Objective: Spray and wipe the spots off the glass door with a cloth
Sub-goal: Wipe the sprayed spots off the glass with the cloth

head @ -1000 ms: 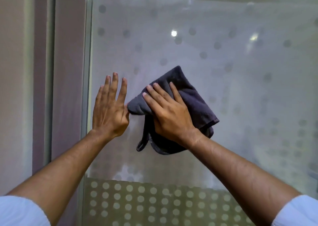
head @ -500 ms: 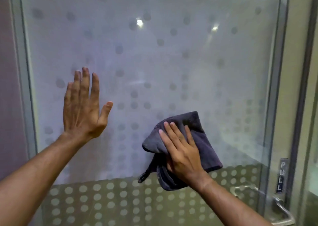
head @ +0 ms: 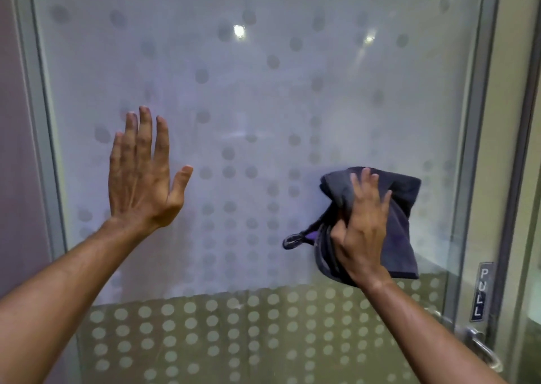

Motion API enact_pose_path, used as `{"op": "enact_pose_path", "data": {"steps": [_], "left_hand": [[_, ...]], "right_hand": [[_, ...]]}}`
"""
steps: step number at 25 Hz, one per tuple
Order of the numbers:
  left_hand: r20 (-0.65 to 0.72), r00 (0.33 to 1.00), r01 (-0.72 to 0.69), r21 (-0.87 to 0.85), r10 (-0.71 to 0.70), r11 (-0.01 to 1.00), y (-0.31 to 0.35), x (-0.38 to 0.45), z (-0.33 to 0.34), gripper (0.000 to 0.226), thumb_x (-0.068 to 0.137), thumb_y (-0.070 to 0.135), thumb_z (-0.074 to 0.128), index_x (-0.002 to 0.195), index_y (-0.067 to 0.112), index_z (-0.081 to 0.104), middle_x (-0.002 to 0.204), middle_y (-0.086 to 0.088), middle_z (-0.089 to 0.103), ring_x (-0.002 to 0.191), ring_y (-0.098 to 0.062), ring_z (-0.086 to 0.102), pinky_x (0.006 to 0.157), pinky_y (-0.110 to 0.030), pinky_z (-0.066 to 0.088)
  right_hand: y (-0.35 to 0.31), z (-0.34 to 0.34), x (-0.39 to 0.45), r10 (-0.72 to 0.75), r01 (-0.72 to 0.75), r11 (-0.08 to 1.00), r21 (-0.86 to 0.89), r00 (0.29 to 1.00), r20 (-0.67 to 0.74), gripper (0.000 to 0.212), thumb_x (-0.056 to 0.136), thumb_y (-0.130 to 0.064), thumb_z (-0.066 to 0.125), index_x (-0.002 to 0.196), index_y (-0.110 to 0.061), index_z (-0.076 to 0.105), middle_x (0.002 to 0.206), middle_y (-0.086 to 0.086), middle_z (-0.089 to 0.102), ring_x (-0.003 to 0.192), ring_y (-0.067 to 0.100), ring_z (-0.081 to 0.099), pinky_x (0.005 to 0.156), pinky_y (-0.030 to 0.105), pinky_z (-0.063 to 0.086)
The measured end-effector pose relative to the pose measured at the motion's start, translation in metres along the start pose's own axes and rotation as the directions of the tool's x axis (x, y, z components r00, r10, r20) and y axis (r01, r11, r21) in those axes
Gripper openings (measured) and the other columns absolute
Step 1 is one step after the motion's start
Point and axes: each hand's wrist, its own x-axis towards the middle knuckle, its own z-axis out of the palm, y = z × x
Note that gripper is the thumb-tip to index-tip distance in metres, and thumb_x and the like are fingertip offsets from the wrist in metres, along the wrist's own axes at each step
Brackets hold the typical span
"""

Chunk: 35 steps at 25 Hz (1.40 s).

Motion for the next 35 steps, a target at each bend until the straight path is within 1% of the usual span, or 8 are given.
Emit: {"op": "enact_pose_path", "data": {"steps": [3,8,12,20,26,30,33,35], "left_hand": [[0.011,1.000,0.001,-0.001,-0.001,1.000,0.001,0.000,-0.002,0.083,0.090,0.051,0.032,0.156,0.014,-0.002,0.164,-0.012,-0.005,0.151,-0.025,-0.009,0.122,-0.040,-0.005],[0.014,1.000,0.005,-0.002,-0.005,1.000,0.001,0.000,-0.002,0.083,0.090,0.052,0.031,0.156,0.014,-0.003,0.164,-0.011,-0.006,0.151,-0.025,-0.009,0.122,-0.038,-0.007],[0.018,1.000,0.004,0.002,-0.004,1.000,0.001,0.001,-0.003,0.084,0.090,0.054,0.030,0.156,0.014,-0.002,0.164,-0.011,-0.006,0.151,-0.024,-0.009,0.122,-0.037,-0.007],[0.023,1.000,-0.012,0.006,0.012,1.000,-0.004,0.018,-0.006,0.086,0.089,0.057,0.031,0.156,0.012,0.001,0.164,-0.012,-0.004,0.151,-0.025,-0.007,0.121,-0.038,-0.005],[0.010,1.000,-0.029,-0.015,0.029,0.999,-0.003,0.018,-0.008,0.085,0.089,0.055,0.032,0.156,0.012,0.002,0.164,-0.012,-0.004,0.151,-0.025,-0.007,0.122,-0.036,-0.006],[0.029,0.999,-0.042,-0.052,0.044,0.998,-0.001,0.020,-0.017,0.082,0.089,0.050,0.033,0.156,0.008,0.010,0.164,-0.014,0.001,0.151,-0.028,-0.002,0.122,-0.046,0.005],[-0.066,0.998,0.006,-0.113,-0.014,0.994,0.006,0.036,-0.032,0.070,0.090,0.040,0.036,0.150,0.005,0.030,0.159,-0.018,0.022,0.147,-0.033,0.020,0.116,-0.047,0.014],[-0.139,0.985,0.068,-0.227,-0.102,0.972,0.013,0.054,-0.046,0.061,0.088,0.034,0.038,0.143,0.007,0.043,0.146,-0.017,0.043,0.131,-0.034,0.039,0.104,-0.045,0.026]], "right_hand": [[-0.043,0.014,-0.023,-0.205,0.200,0.978,0.056,0.973,0.105,0.097,0.053,-0.008,0.056,0.147,-0.007,0.035,0.157,0.019,0.027,0.149,0.032,0.017,0.119,0.060,0.009],[-0.042,0.018,-0.070,-0.453,0.456,0.889,0.047,0.856,0.250,0.078,0.071,-0.015,0.056,0.147,-0.010,0.038,0.159,0.013,0.026,0.149,0.025,0.021,0.116,0.057,0.022],[-0.021,0.009,-0.021,-0.286,0.289,0.957,-0.005,0.950,0.126,0.089,0.058,-0.006,0.051,0.146,-0.005,0.038,0.156,0.016,0.031,0.148,0.027,0.025,0.118,0.057,0.018],[-0.029,-0.004,0.110,0.084,-0.081,0.996,0.039,0.992,-0.089,0.072,0.079,-0.005,0.046,0.149,0.001,0.027,0.156,0.021,0.030,0.148,0.034,0.021,0.119,0.059,0.010],[-0.103,0.008,0.159,-0.113,0.112,0.993,0.034,0.993,0.017,0.077,0.077,-0.010,0.048,0.150,-0.001,0.026,0.157,0.021,0.027,0.148,0.035,0.018,0.120,0.059,0.005],[-0.161,0.024,0.142,-0.282,0.275,0.959,0.072,0.951,0.128,0.078,0.079,-0.015,0.053,0.151,-0.005,0.025,0.160,0.018,0.021,0.150,0.031,0.011,0.120,0.057,-0.002],[-0.176,0.026,0.136,-0.271,0.256,0.961,0.104,0.948,0.166,0.069,0.095,-0.034,0.046,0.153,-0.006,0.020,0.162,0.018,0.013,0.151,0.029,0.003,0.120,0.056,-0.006],[-0.174,0.020,0.137,-0.279,0.254,0.957,0.136,0.936,0.215,0.078,0.095,-0.051,0.040,0.154,-0.005,0.016,0.163,0.018,0.007,0.151,0.028,-0.003,0.120,0.055,-0.008]]}}
